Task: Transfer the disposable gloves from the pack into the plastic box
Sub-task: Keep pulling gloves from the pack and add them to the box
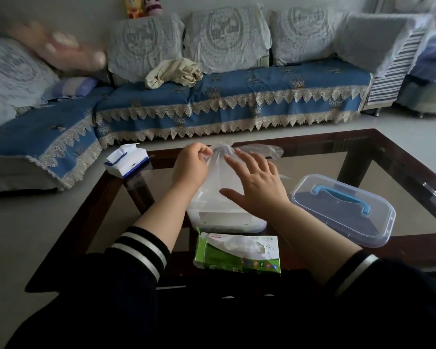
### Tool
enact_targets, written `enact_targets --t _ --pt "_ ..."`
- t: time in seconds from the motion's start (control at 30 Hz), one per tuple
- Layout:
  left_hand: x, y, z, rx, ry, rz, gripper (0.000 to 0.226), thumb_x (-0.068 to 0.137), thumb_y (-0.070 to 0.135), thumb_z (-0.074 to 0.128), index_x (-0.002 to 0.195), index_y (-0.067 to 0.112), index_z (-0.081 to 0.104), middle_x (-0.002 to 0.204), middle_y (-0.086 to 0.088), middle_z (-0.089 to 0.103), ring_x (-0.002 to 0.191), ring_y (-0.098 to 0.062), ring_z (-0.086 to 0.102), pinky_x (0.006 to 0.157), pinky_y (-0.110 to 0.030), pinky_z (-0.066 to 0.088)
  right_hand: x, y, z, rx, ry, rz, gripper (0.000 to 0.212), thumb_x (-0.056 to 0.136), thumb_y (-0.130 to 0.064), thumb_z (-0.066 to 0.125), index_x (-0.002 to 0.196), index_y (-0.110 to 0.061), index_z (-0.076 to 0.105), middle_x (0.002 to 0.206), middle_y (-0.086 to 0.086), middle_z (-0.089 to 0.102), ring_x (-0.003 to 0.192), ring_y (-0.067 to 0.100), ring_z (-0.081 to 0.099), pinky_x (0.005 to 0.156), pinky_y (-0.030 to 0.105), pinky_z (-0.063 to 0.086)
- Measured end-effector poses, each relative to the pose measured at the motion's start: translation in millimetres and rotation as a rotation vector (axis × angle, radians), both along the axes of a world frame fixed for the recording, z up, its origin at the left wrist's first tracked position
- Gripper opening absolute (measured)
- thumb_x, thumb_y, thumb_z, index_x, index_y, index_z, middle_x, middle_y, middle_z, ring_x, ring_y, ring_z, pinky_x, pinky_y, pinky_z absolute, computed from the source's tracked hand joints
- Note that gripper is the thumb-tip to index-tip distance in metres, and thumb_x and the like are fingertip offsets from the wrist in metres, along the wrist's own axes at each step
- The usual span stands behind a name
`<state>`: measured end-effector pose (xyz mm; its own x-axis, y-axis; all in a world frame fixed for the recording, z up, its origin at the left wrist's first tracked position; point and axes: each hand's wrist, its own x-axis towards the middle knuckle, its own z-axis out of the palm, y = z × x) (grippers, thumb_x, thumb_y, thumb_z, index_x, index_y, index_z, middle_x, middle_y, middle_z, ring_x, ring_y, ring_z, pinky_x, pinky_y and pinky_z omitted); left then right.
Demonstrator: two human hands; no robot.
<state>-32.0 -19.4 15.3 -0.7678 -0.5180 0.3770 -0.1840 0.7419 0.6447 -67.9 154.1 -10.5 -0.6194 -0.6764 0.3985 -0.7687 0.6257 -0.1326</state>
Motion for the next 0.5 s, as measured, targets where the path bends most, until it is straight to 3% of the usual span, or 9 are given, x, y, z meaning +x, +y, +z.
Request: enact_targets --t 0.13,0.3,0.37,0.43,0.5 --pt "-7.5 -18.1 -18.0 -0.082 -0.193 -0.025 0.011 0.099 0.016 0.048 0.103 0.019 0.058 0.11 0.002 0.059 0.094 -0.015 0.057 0.078 -0.032 0.051 -23.0 -19.8 4.2 0.187 -0.212 0.017 0.093 0.079 -0.075 0.048 0.151 -0.037 0.003 0.159 -0.002 0.014 0.142 0.032 0.018 0.112 0.051 0.021" --pt "-7.3 -22.6 -31.5 -0.238 -0.324 -0.007 0.017 0.096 0.013 0.05 0.112 0.019 0.052 0.116 -0.003 0.057 0.096 -0.02 0.056 0.076 -0.034 0.051 -39.0 -36.1 -1.3 0.327 -0.393 0.021 0.105 0.073 -0.077 0.055 0.152 -0.034 0.001 0.16 0.003 0.013 0.144 0.037 0.014 0.113 0.055 0.018" --pt "-2.0 -23.7 -30.7 -0.486 -0.3 0.054 0.025 0.094 0.014 0.055 0.119 0.017 0.053 0.125 -0.007 0.053 0.111 -0.026 0.05 0.083 -0.036 0.046 -41.7 -39.2 -4.4 0.354 -0.403 0.026 0.105 0.072 -0.077 0.055 0.152 -0.034 0.002 0.16 0.005 0.013 0.144 0.038 0.013 0.113 0.056 0.017" --pt "3.7 -20.5 -27.5 -0.727 -0.134 0.085 0.03 0.088 0.011 0.063 0.117 0.016 0.058 0.123 -0.009 0.054 0.112 -0.029 0.048 0.083 -0.036 0.044 -43.2 -41.7 -7.5 0.373 -0.398 0.028 0.105 0.072 -0.077 0.056 0.152 -0.034 0.002 0.16 0.004 0.014 0.144 0.038 0.013 0.113 0.055 0.017" --pt "4.0 -11.1 -24.3 -0.775 -0.114 -0.042 0.034 0.087 0.01 0.064 0.12 0.017 0.057 0.123 -0.007 0.054 0.11 -0.026 0.05 0.086 -0.035 0.044 -44.2 -44.0 -9.0 0.389 -0.383 0.033 0.104 0.073 -0.076 0.056 0.152 -0.034 0.003 0.159 0.003 0.015 0.143 0.038 0.014 0.113 0.054 0.018"
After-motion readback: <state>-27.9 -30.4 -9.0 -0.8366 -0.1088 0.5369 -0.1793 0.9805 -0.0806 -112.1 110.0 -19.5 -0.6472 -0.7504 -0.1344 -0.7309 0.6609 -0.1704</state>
